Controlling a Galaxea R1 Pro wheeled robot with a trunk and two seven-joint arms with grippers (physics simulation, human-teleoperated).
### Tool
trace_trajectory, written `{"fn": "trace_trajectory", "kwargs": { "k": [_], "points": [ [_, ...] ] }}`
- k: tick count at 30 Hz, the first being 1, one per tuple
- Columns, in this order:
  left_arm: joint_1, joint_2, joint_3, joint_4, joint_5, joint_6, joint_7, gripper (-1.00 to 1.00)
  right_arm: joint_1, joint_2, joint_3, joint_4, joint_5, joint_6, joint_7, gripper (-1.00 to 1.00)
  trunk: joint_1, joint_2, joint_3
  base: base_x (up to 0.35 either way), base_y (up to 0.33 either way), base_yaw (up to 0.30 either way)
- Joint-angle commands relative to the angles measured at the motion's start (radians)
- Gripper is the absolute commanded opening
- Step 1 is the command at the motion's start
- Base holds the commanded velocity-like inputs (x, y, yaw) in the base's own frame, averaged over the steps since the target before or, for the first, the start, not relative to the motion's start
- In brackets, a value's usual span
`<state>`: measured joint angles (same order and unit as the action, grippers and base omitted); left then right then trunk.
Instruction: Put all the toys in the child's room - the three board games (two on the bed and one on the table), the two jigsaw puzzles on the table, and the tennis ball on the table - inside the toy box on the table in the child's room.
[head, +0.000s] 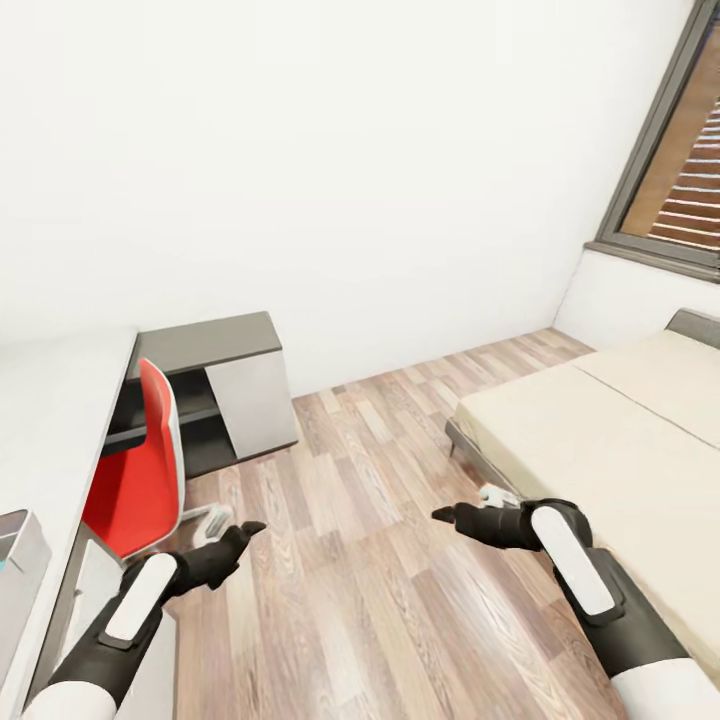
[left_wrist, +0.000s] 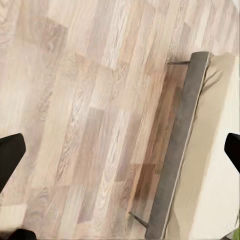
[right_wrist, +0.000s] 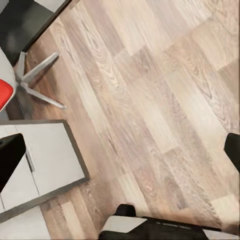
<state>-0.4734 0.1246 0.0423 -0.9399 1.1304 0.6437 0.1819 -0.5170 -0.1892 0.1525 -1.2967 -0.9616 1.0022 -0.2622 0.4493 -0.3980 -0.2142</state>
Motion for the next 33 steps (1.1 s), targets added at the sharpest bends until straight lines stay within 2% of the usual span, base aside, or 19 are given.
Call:
{"fn": "trace_trajectory", "kwargs": {
  "k": [1,4,6,8,11,14,16,17,18,19,20,21,25,29,33],
  "points": [
    [0.006,0.002,0.001,0.048,-0.004,-0.015,0.008,1.00,0.001,0.000,0.033,0.037,0.007,-0.016,-0.019,1.00,0.001,-0.002,0.000,0.000,0.000,-0.090],
    [0.020,0.008,0.000,0.190,-0.049,-0.078,0.006,1.00,0.015,0.006,0.139,0.159,0.061,-0.087,-0.035,1.00,0.001,-0.002,0.003,0.000,0.000,-0.064],
    [0.026,0.014,-0.005,0.278,-0.094,-0.119,0.005,1.00,0.029,0.011,0.214,0.256,0.092,-0.158,-0.040,1.00,0.001,-0.002,0.004,0.000,0.000,-0.036],
    [0.030,0.021,-0.012,0.361,-0.164,-0.157,0.005,1.00,0.042,0.018,0.282,0.363,0.111,-0.254,-0.040,1.00,0.001,-0.002,0.005,0.000,0.000,-0.023],
    [0.033,0.037,-0.016,0.465,-0.286,-0.203,0.003,1.00,0.055,0.040,0.361,0.532,0.129,-0.418,-0.011,1.00,0.001,-0.002,0.005,0.000,0.000,-0.013],
    [0.042,0.053,-0.020,0.544,-0.388,-0.228,0.003,1.00,0.069,0.064,0.422,0.693,0.143,-0.547,0.059,1.00,0.001,-0.002,0.006,0.000,0.000,-0.007],
    [0.057,0.060,-0.023,0.589,-0.438,-0.239,0.002,1.00,0.081,0.074,0.456,0.782,0.160,-0.600,0.121,1.00,0.001,-0.002,0.006,0.000,0.000,-0.004],
    [0.067,0.063,-0.023,0.607,-0.458,-0.243,0.002,1.00,0.090,0.078,0.471,0.820,0.174,-0.621,0.152,1.00,0.001,-0.002,0.006,0.000,0.000,-0.003],
    [0.067,0.063,-0.023,0.607,-0.458,-0.243,0.002,1.00,0.090,0.078,0.471,0.820,0.174,-0.621,0.152,1.00,0.001,-0.002,0.006,0.000,0.000,-0.002],
    [0.079,0.066,-0.024,0.621,-0.475,-0.246,0.002,1.00,0.099,0.080,0.483,0.852,0.189,-0.640,0.179,1.00,0.001,-0.002,0.006,0.000,0.000,-0.002],
    [0.105,0.070,-0.027,0.641,-0.502,-0.254,0.002,1.00,0.119,0.083,0.500,0.902,0.221,-0.676,0.221,1.00,0.001,-0.002,0.006,0.000,0.000,-0.001],
    [0.105,0.070,-0.027,0.641,-0.502,-0.254,0.002,1.00,0.119,0.083,0.500,0.902,0.221,-0.676,0.221,1.00,0.001,-0.002,0.006,0.000,0.000,-0.001],
    [0.159,0.076,-0.031,0.668,-0.556,-0.289,0.002,1.00,0.150,0.080,0.518,0.965,0.262,-0.743,0.269,1.00,0.001,-0.002,0.006,0.000,0.000,0.000],
    [0.215,0.076,-0.032,0.681,-0.614,-0.379,0.003,1.00,0.176,0.083,0.525,1.018,0.279,-0.778,0.290,1.00,0.001,-0.002,0.006,0.000,0.000,0.000],
    [0.277,0.072,-0.031,0.692,-0.640,-0.497,0.004,1.00,0.204,0.084,0.529,1.056,0.288,-0.794,0.295,1.00,0.001,-0.002,0.006,0.000,0.000,0.000]
  ]
}}
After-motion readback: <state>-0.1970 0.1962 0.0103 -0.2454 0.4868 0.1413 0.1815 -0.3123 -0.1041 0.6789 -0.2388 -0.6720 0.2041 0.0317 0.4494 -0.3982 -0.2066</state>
